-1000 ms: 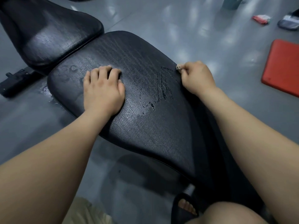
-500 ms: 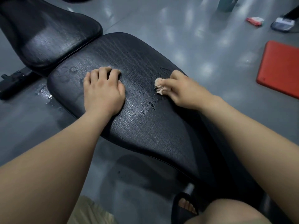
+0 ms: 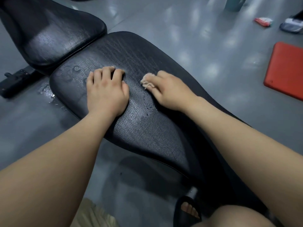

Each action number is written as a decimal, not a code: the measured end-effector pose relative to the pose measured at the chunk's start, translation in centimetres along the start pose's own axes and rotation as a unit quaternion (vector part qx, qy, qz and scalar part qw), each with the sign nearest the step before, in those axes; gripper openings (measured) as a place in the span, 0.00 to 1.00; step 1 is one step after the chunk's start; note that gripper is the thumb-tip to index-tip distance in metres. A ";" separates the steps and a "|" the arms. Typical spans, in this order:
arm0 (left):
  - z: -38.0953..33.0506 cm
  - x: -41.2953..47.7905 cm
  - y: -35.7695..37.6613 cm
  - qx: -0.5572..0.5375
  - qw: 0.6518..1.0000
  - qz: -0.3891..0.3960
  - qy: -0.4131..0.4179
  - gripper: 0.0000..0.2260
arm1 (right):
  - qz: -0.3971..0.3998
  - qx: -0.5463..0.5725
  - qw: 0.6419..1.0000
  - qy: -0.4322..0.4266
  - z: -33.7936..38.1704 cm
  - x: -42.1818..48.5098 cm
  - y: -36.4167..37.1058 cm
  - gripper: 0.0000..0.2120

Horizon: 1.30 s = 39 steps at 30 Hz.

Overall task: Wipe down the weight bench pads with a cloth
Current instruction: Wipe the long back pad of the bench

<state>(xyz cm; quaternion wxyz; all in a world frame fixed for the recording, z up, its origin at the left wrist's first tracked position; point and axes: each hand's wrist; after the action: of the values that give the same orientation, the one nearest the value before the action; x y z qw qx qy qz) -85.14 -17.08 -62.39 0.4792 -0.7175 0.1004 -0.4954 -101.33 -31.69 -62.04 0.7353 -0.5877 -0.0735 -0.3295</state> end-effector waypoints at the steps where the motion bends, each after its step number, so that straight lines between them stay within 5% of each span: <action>1: 0.0 0.0 0.0 0.001 1.000 0.001 0.001 0.17 | 0.009 0.000 1.000 -0.024 0.1 -0.1 -0.1 0.18; 4: 0.0 0.0 0.0 -0.002 1.000 0.004 -0.002 0.17 | -0.012 -0.038 0.999 -0.017 -1.8 0.5 -0.4 0.18; 10: 0.0 0.0 0.0 0.000 1.000 0.002 -0.001 0.17 | -0.073 -0.068 0.976 0.191 -6.0 1.8 -0.4 0.15; 20: 0.1 0.0 0.0 -0.004 1.000 0.000 -0.002 0.17 | -0.022 -0.033 0.998 -0.054 0.0 -2.6 -0.4 0.18; 25: 0.0 -0.1 -0.1 -0.006 1.000 -0.002 -0.002 0.17 | -0.080 -0.127 0.980 0.128 -6.0 -2.7 -2.6 0.17; 29: 0.0 0.0 -0.1 -0.001 1.000 -0.007 0.003 0.17 | -0.026 -0.168 0.948 0.270 -8.0 -2.9 -3.6 0.19; 39: 0.0 0.0 -0.1 0.000 1.000 -0.006 0.004 0.17 | 0.013 -0.024 0.999 0.032 4.1 -4.7 -2.0 0.18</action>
<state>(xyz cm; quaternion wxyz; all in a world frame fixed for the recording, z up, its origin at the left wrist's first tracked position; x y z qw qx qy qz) -85.23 -17.03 -62.33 0.4756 -0.7163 0.0982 -0.5011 -104.95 -26.29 -61.57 0.7275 -0.5951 -0.0343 -0.3398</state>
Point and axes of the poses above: each hand's wrist, its own x-axis towards the middle knuckle, its own y-axis out of the palm, z = x × y, and after that the axes turned 14 degrees about -z, right-handed
